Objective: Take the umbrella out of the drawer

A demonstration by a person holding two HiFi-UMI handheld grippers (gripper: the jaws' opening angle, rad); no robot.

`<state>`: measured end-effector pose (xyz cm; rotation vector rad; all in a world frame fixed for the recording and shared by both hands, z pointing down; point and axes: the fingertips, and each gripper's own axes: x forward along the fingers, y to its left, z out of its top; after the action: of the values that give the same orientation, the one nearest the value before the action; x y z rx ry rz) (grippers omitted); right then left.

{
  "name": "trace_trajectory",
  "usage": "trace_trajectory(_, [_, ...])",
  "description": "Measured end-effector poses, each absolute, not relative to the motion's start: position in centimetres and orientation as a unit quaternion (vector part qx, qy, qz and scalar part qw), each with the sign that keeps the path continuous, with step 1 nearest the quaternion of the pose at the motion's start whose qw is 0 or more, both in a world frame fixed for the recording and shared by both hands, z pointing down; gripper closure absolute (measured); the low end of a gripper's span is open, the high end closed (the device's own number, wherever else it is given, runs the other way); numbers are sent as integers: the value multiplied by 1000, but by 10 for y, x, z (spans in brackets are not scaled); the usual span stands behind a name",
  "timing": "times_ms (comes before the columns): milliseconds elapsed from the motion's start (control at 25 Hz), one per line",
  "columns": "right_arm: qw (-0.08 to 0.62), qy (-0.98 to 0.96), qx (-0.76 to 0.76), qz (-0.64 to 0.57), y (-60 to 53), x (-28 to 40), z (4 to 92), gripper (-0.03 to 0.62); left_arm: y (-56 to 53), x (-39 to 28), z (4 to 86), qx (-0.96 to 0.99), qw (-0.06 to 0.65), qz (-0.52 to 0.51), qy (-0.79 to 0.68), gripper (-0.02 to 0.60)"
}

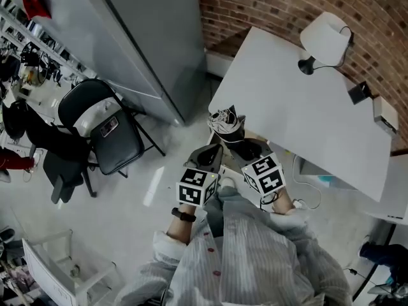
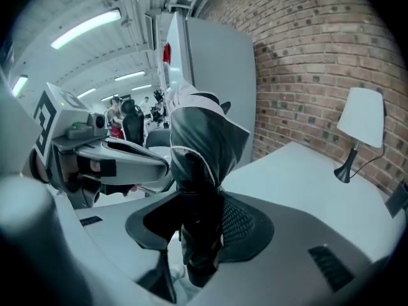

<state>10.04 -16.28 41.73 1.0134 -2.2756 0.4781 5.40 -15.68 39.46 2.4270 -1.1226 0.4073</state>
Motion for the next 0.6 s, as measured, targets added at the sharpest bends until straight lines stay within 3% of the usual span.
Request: trace_trajectory(600, [181, -873, 428, 144, -165, 136, 302, 410, -159, 101, 292, 919, 147, 78, -356, 572])
